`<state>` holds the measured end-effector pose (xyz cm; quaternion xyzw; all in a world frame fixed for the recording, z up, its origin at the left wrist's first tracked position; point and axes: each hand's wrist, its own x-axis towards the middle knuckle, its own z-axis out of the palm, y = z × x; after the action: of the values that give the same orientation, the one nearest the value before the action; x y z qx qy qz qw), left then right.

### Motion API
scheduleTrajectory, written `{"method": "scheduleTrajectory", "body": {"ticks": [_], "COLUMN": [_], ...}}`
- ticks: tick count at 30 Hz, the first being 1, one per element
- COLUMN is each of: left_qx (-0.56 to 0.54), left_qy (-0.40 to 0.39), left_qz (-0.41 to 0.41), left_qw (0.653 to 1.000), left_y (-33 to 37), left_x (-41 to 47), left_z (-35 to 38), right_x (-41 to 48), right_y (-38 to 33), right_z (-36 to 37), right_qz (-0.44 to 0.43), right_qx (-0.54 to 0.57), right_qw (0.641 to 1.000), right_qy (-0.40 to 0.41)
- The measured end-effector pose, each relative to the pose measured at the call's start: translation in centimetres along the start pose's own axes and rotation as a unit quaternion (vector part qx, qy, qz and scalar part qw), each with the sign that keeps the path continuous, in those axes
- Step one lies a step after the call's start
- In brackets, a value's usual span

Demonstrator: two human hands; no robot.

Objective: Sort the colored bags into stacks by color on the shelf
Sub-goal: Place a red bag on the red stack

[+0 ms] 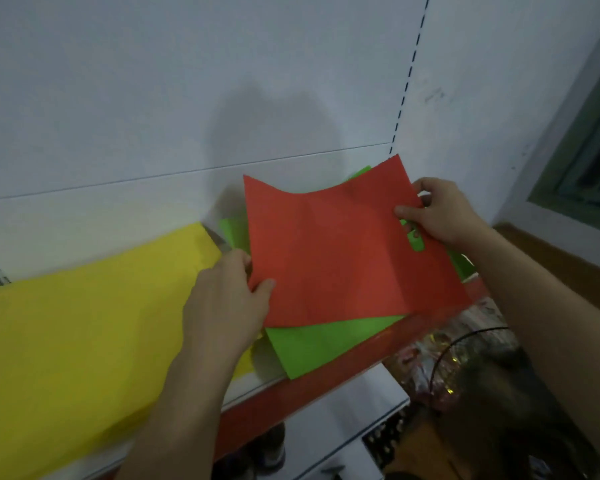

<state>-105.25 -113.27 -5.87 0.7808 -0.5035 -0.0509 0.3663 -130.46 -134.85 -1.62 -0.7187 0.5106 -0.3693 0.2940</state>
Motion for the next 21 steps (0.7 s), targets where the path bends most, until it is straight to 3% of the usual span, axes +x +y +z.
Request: {"method": "scheduleTrajectory", "body": {"ticks": [11, 15, 21], "left_qx": [0.1, 0.069, -0.001], "left_qy": [0.042, 0.077, 0.137], "left_qz": [-0.001, 0.013, -0.054], "left_qw": [0.994, 0.995, 0.989], "left_y": [4.6, 3.7, -0.5], "left_x": [2.6, 2.5, 0.0], "left_z": [3.1, 0.5, -5.9], "right_x": [5.7, 5.1, 2.8], "right_y": [4.0, 2.6, -3.7], "right_z": [-1.4, -1.7, 2.9], "right_qz": [-0.078, -0.087, -0.13], "right_qx": [-0.142, -0.042, 0.081], "right_qw": [0.986, 0.995, 0.987], "right_qy": [0.032, 0.008, -0.053]}}
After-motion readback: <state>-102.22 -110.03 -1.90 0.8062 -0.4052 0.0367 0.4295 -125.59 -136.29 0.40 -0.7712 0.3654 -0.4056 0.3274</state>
